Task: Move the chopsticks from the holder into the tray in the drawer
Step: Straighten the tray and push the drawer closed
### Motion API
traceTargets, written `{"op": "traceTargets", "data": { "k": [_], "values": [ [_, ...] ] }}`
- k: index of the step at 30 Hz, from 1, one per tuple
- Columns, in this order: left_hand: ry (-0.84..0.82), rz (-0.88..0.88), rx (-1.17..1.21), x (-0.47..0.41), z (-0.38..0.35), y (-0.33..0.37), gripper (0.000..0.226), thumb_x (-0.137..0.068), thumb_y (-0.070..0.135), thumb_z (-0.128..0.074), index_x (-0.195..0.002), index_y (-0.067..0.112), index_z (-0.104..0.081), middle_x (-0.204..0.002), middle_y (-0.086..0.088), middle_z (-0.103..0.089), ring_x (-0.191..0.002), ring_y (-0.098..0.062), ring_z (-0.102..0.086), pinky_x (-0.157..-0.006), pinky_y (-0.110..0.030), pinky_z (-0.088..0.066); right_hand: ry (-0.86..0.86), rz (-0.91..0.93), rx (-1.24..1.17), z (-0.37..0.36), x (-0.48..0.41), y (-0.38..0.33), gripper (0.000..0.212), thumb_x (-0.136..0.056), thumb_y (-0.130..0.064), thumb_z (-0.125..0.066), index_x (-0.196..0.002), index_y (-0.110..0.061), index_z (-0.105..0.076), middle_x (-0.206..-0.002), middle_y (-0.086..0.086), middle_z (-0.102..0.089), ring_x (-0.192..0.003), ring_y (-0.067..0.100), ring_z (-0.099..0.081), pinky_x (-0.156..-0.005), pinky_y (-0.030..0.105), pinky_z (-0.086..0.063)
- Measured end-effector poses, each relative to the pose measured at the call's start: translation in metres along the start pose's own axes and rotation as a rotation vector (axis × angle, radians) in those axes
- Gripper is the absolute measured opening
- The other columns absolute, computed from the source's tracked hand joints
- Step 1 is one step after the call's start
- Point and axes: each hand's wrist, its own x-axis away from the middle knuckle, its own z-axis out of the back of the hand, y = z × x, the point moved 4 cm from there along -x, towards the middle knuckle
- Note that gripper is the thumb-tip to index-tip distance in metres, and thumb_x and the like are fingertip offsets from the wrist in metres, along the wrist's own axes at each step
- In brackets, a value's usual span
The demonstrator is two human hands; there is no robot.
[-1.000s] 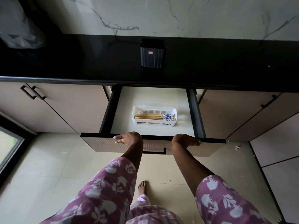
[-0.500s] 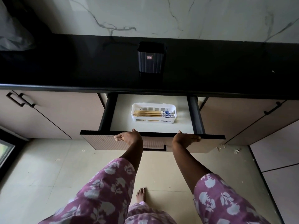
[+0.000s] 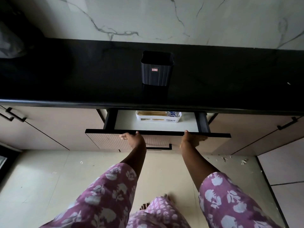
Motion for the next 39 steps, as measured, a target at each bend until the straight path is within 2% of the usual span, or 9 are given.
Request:
{"op": "traceTargets", "data": {
  "k": [11, 13, 16, 20, 24, 29, 32, 35, 39],
  "values": [
    [-0.04, 0.008, 0.424, -0.042, -0.037, 0.021, 0.035, -0.089, -0.006, -0.026, -0.102, 0.003, -0.058, -0.107, -0.027, -0.058, -0.115, -0.031, -0.051, -0.095, -0.034, -0.042, -0.008, -0.038, -0.25, -0.039, -0.03, -0.033, 0.04, -0.099, -0.014, -0.036, -0.138, -0.006, -0.037, -0.13, 0.02, -0.054, -0.112, 0.037, -0.056, -0.091, 0.041, -0.046],
    [-0.048, -0.048, 0.462, -0.046, -0.046, 0.033, 0.041, -0.085, -0.013, -0.022, -0.079, 0.012, -0.053, -0.081, -0.018, -0.047, -0.084, -0.019, -0.046, -0.067, -0.018, -0.032, -0.157, -0.084, -0.332, -0.052, -0.039, -0.035, 0.03, -0.101, -0.017, -0.029, -0.11, -0.005, -0.054, -0.101, 0.011, -0.057, -0.077, 0.02, -0.058, -0.067, 0.029, -0.047],
    [-0.084, -0.06, 0.504, -0.053, -0.05, 0.044, 0.037, -0.089, -0.008, -0.028, -0.105, 0.003, -0.059, -0.09, -0.024, -0.047, -0.08, -0.008, -0.058, -0.061, -0.016, -0.027, -0.093, -0.194, -0.582, -0.06, -0.049, -0.041, 0.038, -0.098, -0.009, -0.029, -0.064, -0.02, -0.041, -0.065, -0.004, -0.039, -0.053, 0.006, -0.036, -0.052, 0.016, -0.031],
    [-0.151, 0.013, 0.739, -0.061, -0.058, 0.054, 0.042, -0.087, -0.014, -0.021, -0.078, 0.013, -0.052, -0.056, 0.004, -0.033, -0.037, 0.002, -0.028, -0.042, -0.011, -0.021, -0.099, -0.319, -0.82, -0.068, -0.056, -0.045, 0.036, -0.095, -0.002, -0.026, -0.064, -0.015, -0.037, -0.065, 0.0, -0.036, -0.056, 0.01, -0.036, -0.057, 0.018, -0.038],
    [-0.211, 0.059, 0.89, -0.065, -0.068, 0.058, 0.047, -0.085, -0.016, -0.021, -0.079, 0.016, -0.055, -0.039, 0.014, -0.031, -0.033, 0.001, -0.022, -0.039, -0.012, -0.016, -0.095, -0.355, -0.892, -0.073, -0.06, -0.047, 0.04, -0.092, 0.004, -0.019, -0.062, -0.013, -0.04, -0.067, 0.002, -0.04, -0.058, 0.011, -0.04, -0.066, 0.022, -0.046],
    [-0.195, 0.089, 0.855, -0.069, -0.072, 0.06, 0.042, -0.093, -0.008, -0.024, -0.072, 0.019, -0.049, -0.043, 0.013, -0.031, -0.034, 0.0, -0.023, -0.042, -0.014, -0.017, -0.121, -0.291, -0.699, -0.071, -0.066, -0.054, 0.038, -0.09, 0.009, -0.023, -0.06, -0.008, -0.039, -0.066, 0.004, -0.041, -0.058, 0.013, -0.041, -0.058, 0.021, -0.044],
    [-0.112, 0.108, 0.843, -0.065, -0.066, 0.062, 0.044, -0.094, -0.007, -0.024, -0.12, 0.012, -0.054, -0.093, -0.005, -0.06, -0.08, -0.009, -0.059, -0.067, -0.016, -0.04, -0.17, -0.27, -0.566, -0.066, -0.066, -0.058, 0.036, -0.094, -0.001, -0.028, -0.062, -0.013, -0.04, -0.069, 0.006, -0.042, -0.056, 0.013, -0.04, -0.058, 0.023, -0.041],
    [0.157, 0.169, 0.679, -0.06, -0.049, 0.064, 0.051, -0.095, -0.001, -0.024, -0.144, 0.013, -0.03, -0.141, -0.012, -0.046, -0.126, -0.025, -0.049, -0.105, -0.03, -0.036, -0.075, -0.174, -0.262, -0.058, -0.054, -0.063, 0.025, -0.096, -0.015, -0.036, -0.109, -0.004, -0.054, -0.116, 0.026, -0.051, -0.096, 0.034, -0.059, -0.086, 0.042, -0.049],
    [0.407, 0.132, 0.507, -0.049, -0.022, 0.079, 0.054, -0.094, 0.003, -0.031, -0.144, 0.02, -0.027, -0.136, -0.013, -0.05, -0.119, -0.029, -0.052, -0.097, -0.03, -0.04, 0.162, 0.14, -0.237, -0.045, -0.035, -0.097, 0.049, -0.098, -0.01, -0.037, -0.145, -0.006, -0.025, -0.15, 0.018, -0.031, -0.134, 0.035, -0.04, -0.108, 0.042, -0.037]
  ]
}}
